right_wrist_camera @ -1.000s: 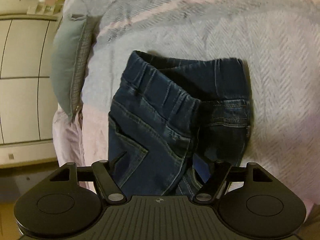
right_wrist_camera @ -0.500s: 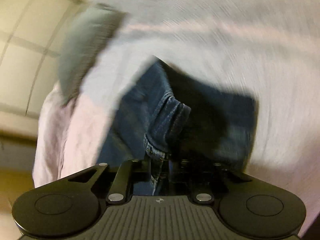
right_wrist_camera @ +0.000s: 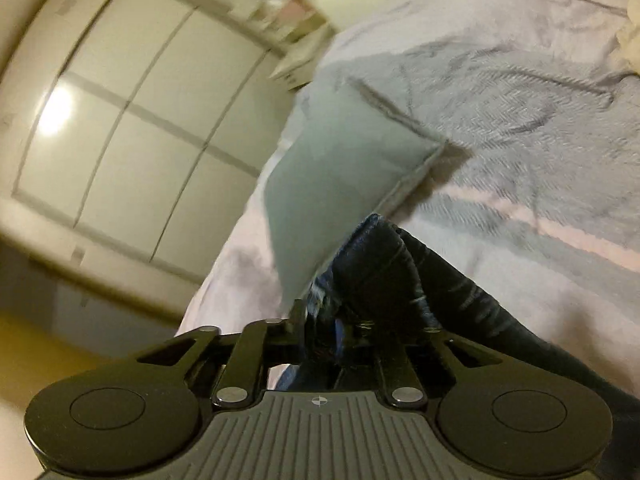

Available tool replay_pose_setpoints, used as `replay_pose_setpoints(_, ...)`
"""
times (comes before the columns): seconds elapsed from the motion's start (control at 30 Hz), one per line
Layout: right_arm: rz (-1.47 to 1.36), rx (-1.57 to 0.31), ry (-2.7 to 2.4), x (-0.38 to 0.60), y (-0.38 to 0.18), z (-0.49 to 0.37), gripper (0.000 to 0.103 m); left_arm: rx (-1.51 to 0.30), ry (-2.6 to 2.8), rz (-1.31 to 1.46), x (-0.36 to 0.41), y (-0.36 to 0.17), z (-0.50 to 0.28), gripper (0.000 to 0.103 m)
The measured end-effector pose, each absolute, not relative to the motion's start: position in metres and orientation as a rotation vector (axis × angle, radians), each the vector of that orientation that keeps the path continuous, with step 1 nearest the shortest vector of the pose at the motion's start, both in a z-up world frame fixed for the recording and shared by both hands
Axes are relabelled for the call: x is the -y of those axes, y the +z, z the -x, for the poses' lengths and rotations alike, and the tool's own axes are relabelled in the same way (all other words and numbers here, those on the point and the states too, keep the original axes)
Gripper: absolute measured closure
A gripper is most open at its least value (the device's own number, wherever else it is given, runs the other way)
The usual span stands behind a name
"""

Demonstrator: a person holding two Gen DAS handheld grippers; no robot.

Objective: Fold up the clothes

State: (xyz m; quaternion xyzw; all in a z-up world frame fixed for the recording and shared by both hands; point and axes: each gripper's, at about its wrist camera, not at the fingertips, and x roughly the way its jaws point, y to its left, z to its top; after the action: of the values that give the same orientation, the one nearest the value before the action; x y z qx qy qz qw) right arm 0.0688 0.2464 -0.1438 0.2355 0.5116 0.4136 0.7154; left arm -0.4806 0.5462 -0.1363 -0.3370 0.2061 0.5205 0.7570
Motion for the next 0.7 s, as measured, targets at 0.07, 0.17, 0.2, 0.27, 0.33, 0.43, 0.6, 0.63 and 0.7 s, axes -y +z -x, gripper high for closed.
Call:
replay_pose_setpoints(0.07, -0.514, -1.101, 0.913, -0.258, -0.139, -0.070, 0.019, -0.514, 1.135, 0.730, -0.563, -0.136, 0.456, 0.086)
replay_pose_setpoints(0.17, -0.411, -1.105, 1.014, -0.249, -0.148, -0.060, 0.016, -0.626, 1.080, 0.714, -0.537, -0.172, 0.455, 0.066)
replay_pose_setpoints(0.2, -0.347, -1.122, 1.037, -0.242, -0.155, -0.055, 0.016, -0.678, 1.080, 0.701, -0.524, -0.188, 0.457, 0.066)
replay_pose_setpoints(0.27, -0.199, -1.169, 1.011, -0.220, -0.175, -0.045, 0.016, -0.815, 1.070, 0.724, -0.501, -0.229, 0.468, 0.067)
replay_pose_setpoints(0.33, -0.102, -1.234, 0.947, -0.190, -0.202, -0.038, 0.016, -0.927, 1.082, 0.785, -0.474, -0.271, 0.485, 0.071)
replay_pose_setpoints(0.43, -0.017, -1.332, 0.841, -0.142, -0.241, -0.028, 0.016, -0.991, 1.035, 0.932, -0.438, -0.315, 0.504, 0.071)
replay_pose_setpoints(0.6, -0.013, -1.393, 0.670, -0.085, -0.272, -0.021, 0.016, -0.950, 0.976, 1.078, -0.416, -0.350, 0.502, 0.068)
replay_pose_setpoints(0.63, -0.014, -1.392, 0.654, -0.078, -0.275, -0.021, 0.016, -0.932, 0.969, 1.091, -0.419, -0.354, 0.499, 0.067)
replay_pose_setpoints(0.7, -0.020, -1.383, 0.628, -0.072, -0.278, -0.017, 0.016, -0.905, 0.949, 1.103, -0.428, -0.362, 0.492, 0.064)
